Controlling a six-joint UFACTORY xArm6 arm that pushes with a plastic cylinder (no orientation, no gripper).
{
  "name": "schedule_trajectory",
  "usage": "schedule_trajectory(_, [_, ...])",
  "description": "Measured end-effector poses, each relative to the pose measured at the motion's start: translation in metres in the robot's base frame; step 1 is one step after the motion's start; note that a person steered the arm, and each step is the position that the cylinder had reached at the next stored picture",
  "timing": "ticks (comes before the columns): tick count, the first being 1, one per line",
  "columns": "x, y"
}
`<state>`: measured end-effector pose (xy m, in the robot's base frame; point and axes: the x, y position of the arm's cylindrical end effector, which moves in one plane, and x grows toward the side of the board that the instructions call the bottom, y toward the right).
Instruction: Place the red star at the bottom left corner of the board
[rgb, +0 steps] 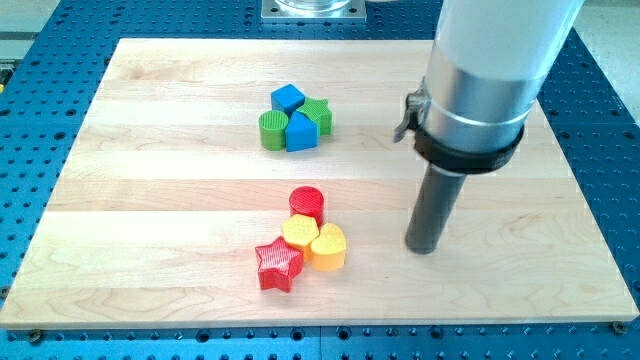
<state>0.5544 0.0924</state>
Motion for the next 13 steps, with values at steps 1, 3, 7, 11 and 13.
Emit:
schedule_trajectory(1, [0.007, -0.032])
schedule_trajectory(3, [0.009, -0.101])
schedule_trajectory(7, [0.036, -0.250])
schedule_trajectory(11, [0.061, -0.299])
schedule_trajectory(13, [0.049, -0.310])
